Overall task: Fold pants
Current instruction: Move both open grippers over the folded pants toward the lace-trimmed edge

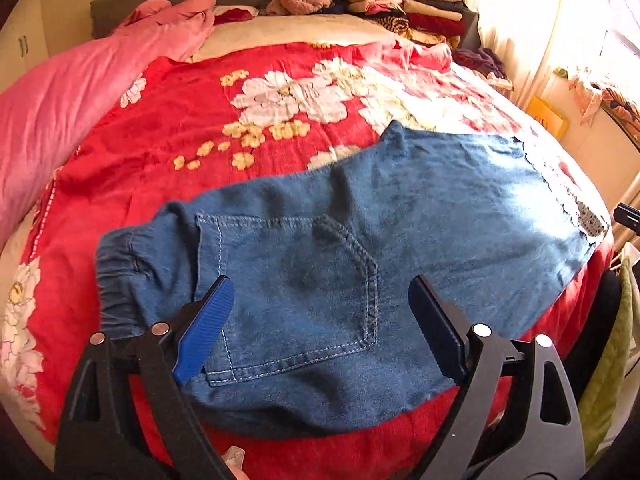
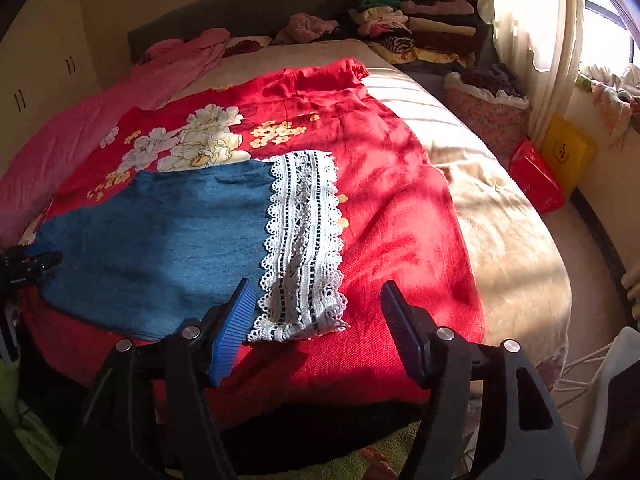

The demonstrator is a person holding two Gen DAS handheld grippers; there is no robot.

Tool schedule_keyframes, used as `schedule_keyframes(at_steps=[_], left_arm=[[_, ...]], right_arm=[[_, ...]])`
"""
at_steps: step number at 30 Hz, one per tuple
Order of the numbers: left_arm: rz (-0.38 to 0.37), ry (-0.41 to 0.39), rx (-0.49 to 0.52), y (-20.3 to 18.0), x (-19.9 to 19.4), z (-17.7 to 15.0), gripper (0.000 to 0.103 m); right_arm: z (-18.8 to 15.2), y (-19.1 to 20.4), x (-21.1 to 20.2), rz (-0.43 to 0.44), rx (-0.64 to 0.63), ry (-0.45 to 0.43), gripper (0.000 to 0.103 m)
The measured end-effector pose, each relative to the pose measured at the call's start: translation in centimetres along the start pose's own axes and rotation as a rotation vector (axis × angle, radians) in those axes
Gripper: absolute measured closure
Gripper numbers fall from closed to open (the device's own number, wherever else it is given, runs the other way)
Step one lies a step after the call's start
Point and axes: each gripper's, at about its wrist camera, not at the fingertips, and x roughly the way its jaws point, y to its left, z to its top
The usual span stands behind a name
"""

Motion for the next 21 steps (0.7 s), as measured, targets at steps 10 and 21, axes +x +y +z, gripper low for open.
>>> schedule_keyframes(at_steps=[10,21], left_arm=[[-0.076,-0.009,0.036,-4.0,2.2,2.6,0.011],[-0.045,0.083,-0.018,-2.6,7.0,1.3,0.011]], right_arm=[[1.1,8.9,4.9,0.155,-0.145,0.067,0.022],[-0.3,5.2,8.2,0.174,0.038,0.141,0.021]])
